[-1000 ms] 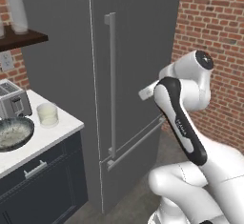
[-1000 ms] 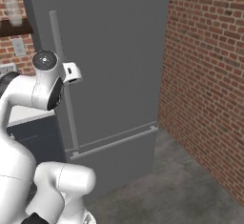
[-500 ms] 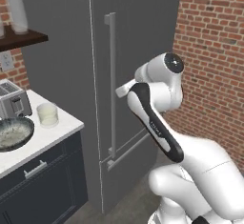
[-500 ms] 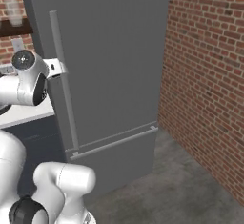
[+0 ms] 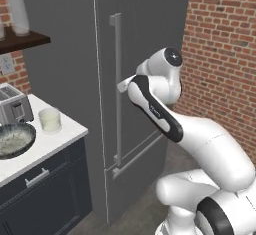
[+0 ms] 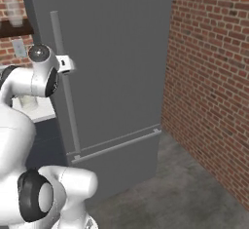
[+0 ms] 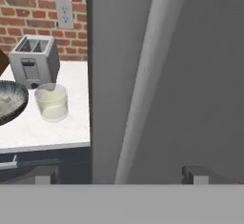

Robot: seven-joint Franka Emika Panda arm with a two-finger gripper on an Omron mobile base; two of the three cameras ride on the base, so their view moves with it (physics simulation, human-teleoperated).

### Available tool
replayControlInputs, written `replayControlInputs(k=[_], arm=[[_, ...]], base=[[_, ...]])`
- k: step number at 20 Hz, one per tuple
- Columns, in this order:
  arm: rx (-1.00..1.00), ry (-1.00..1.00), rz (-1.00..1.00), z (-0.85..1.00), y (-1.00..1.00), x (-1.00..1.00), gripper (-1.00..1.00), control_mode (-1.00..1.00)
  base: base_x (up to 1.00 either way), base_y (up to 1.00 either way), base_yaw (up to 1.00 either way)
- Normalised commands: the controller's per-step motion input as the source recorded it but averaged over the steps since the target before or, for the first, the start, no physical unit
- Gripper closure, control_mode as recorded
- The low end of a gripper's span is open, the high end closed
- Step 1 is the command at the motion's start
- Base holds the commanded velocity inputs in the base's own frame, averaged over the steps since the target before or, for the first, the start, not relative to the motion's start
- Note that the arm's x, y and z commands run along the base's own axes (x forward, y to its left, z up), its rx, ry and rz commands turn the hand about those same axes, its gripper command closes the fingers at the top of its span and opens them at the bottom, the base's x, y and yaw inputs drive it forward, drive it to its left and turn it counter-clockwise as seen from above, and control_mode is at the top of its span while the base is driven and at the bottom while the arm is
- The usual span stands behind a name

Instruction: Grab a lemon wedge from the fridge and one ice cube from the ice bowl, and put them in the glass of lemonade.

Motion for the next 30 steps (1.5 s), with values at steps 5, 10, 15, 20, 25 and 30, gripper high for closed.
replayControlInputs(k=[5,10,15,20,25,30], arm=[[0.02,0.12,0.03,-0.1,0.0,0.74,-1.0,-1.0],[0.01,0.02,0.01,-0.3,0.08,0.38,-1.0,-1.0],[0.02,0.0,0.0,-0.38,0.2,0.3,-1.0,-1.0],[0.0,0.0,0.0,-0.26,0.15,0.33,-1.0,-1.0],[0.0,0.01,0.0,-0.27,0.05,0.44,-1.0,-1.0],[0.03,0.01,0.0,-0.35,0.02,0.32,-1.0,-1.0]], base=[[0.0,0.0,0.0],[0.0,0.0,0.0],[0.0,0.0,0.0],[0.0,0.0,0.0],[0.0,0.0,0.0],[0.0,0.0,0.0]])
